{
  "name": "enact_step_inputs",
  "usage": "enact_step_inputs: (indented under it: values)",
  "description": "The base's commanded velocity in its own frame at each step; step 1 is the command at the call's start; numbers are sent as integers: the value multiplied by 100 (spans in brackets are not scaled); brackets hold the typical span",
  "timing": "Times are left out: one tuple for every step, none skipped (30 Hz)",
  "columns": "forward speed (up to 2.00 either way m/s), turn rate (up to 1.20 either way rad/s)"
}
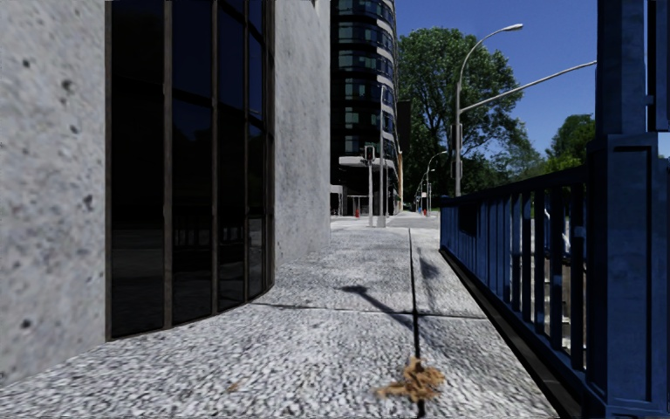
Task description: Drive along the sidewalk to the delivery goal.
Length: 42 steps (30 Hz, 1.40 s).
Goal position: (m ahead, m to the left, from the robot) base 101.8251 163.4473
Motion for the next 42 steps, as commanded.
enact_step_inputs:
  values:
    - [200, -18]
    - [200, -18]
    - [200, -18]
    - [200, -18]
    - [200, -18]
    - [200, -18]
    - [200, -18]
    - [200, -18]
    - [200, -18]
    - [200, -18]
    - [200, -18]
    - [200, -18]
    - [200, -18]
    - [200, -18]
    - [200, -18]
    - [200, -18]
    - [200, -18]
    - [200, -18]
    - [200, -18]
    - [200, -18]
    - [200, -18]
    - [200, -18]
    - [200, -18]
    - [200, -18]
    - [200, -18]
    - [200, -18]
    - [200, -18]
    - [200, -18]
    - [200, -18]
    - [200, -18]
    - [200, -18]
    - [200, -18]
    - [200, -20]
    - [200, -23]
    - [200, -26]
    - [200, -26]
    - [200, -26]
    - [200, -26]
    - [200, -26]
    - [200, -26]
    - [200, -26]
    - [200, -26]
